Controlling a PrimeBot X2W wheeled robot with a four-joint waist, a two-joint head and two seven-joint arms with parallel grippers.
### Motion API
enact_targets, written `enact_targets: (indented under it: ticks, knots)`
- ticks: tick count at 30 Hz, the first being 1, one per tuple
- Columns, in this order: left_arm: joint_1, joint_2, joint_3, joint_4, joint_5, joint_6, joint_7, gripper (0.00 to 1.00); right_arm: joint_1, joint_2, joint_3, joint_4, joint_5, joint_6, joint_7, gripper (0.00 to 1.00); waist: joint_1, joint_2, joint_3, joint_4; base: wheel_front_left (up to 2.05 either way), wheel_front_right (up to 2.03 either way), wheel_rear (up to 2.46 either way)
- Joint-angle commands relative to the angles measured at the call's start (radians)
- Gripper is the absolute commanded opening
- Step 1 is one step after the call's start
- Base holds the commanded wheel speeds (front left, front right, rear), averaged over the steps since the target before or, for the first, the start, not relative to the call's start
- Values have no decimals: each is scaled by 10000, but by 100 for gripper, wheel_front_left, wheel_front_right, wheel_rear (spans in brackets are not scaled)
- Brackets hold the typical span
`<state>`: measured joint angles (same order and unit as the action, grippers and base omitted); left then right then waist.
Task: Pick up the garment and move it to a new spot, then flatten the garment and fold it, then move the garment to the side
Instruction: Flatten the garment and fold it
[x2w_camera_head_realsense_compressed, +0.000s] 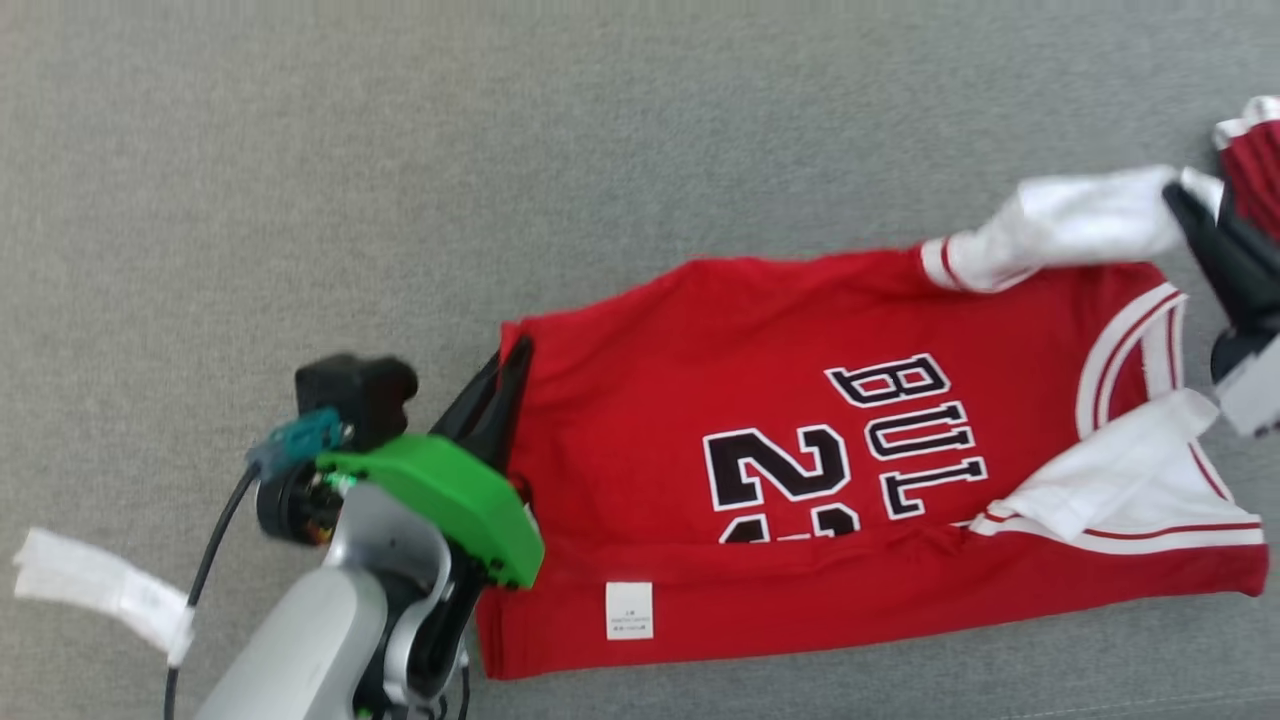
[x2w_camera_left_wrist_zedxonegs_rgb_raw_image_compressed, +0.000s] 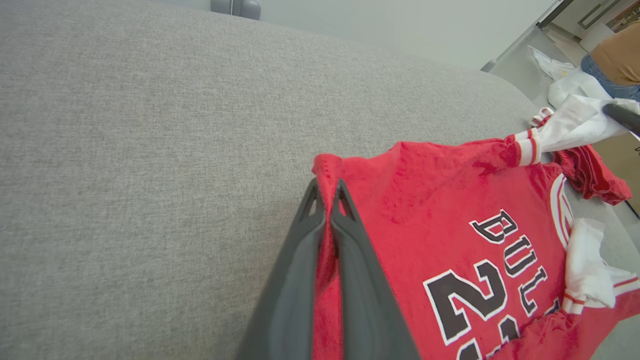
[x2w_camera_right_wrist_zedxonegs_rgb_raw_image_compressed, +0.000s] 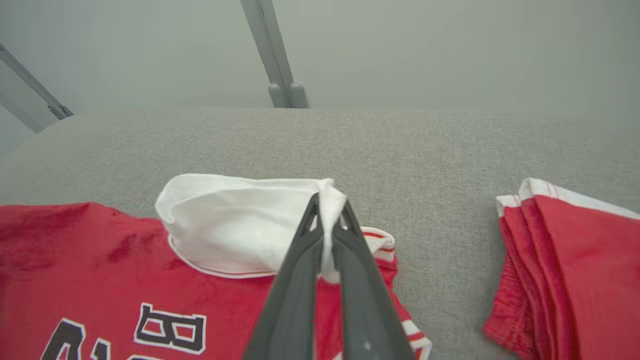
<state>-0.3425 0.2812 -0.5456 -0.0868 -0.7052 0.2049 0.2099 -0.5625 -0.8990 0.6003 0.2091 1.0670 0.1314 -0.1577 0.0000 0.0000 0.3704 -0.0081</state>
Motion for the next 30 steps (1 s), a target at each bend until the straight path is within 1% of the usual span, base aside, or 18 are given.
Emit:
enact_targets:
  ticks: [1, 3, 5, 8, 10, 11, 12, 13, 14, 17, 19, 21, 22, 24, 25, 26, 27, 30]
  knots:
    - [414, 155, 106, -170, -164, 100, -114, 0, 592, -71, -84, -163, 150, -16, -181, 0, 0, 0, -1021, -769, 0, 0, 0]
    - [915, 173, 150, -402, -280, 175, -210, 0, 1272, -49, -184, -438, 226, -15, -313, 0, 0, 0, -1196, -886, 0, 0, 0]
    - [1344, 319, 179, -529, -346, 224, -301, 0, 1868, 43, -303, -667, 277, -15, -402, 0, 0, 0, -1321, -1010, 0, 0, 0]
    - [1867, 487, 268, -491, -304, 354, -498, 0, 2624, 332, -478, -901, 319, -15, -488, 0, 0, 0, -1412, -1177, 0, 0, 0]
    - [2173, 431, 341, -449, -395, 419, -698, 0, 2952, 514, -576, -941, 289, -15, -503, 0, 0, 0, -1414, -1254, 0, 0, 0]
    - [2295, 476, 352, -386, -353, 440, -766, 11, 3067, 596, -594, -892, 210, -16, -460, 0, 0, 0, -1414, -1289, 0, 0, 0]
    - [2426, 549, 340, -313, -292, 473, -826, 37, 3184, 673, -589, -790, 94, -16, -382, 0, 0, 0, -1419, -1319, 0, 0, 0]
    - [2602, 612, 319, -185, -289, 507, -871, 84, 3298, 775, -570, -656, -97, -16, -266, 62, 0, 0, -1420, -1350, 0, 0, 0]
    - [2746, 705, 300, -31, -212, 549, -887, 100, 3372, 911, -544, -532, -246, -16, -129, 100, 0, 0, -1418, -1370, 0, 0, 0]
    - [3098, 1033, 77, 397, 320, 728, -1076, 100, 3436, 1124, -704, -198, -745, -15, 117, 100, 0, 0, -1412, -1418, 0, 0, 0]
    - [3443, 1016, 179, 528, 546, 1067, -1432, 100, 3368, 1312, -980, -88, -905, -16, 108, 100, 0, 0, -1375, -1460, 0, 0, 0]
    - [3625, 1147, 525, 581, 1089, 1640, -2343, 100, 3245, 1485, -1289, -36, -1106, -15, 152, 100, 0, 0, -1327, -1480, 0, 0, 0]
    - [3835, 1042, 669, 626, 1274, 1942, -2886, 100, 3158, 1616, -1451, 41, -1229, -15, 199, 100, 0, 0, -1287, -1474, 0, 0, 0]
    - [4156, 880, 832, 724, 1671, 2333, -3858, 100, 2987, 1870, -1623, 279, -1545, -15, 404, 100, 0, 0, -1198, -1428, 0, 0, 0]
    - [4213, 750, 916, 732, 1764, 2441, -4168, 100, 2908, 1995, -1591, 373, -1734, -13, 556, 100, 0, 0, -1153, -1384, 0, 0, 0]
    - [4210, 580, 994, 733, 1978, 2491, -4464, 100, 2805, 2141, -1576, 565, -1972, -15, 737, 100, 0, 0, -1097, -1304, 0, 0, 0]
    - [4213, 507, 1043, 787, 2111, 2420, -4615, 100, 2672, 2263, -1521, 773, -2188, -15, 914, 100, 0, 0, -1051, -1229, 0, 0, 0]
    - [4189, -113, 1262, 920, 2518, 2237, -4757, 100, 2353, 2607, -1512, 1568, -2970, -15, 1302, 100, 0, 0, -937, -980, 0, 0, 0]
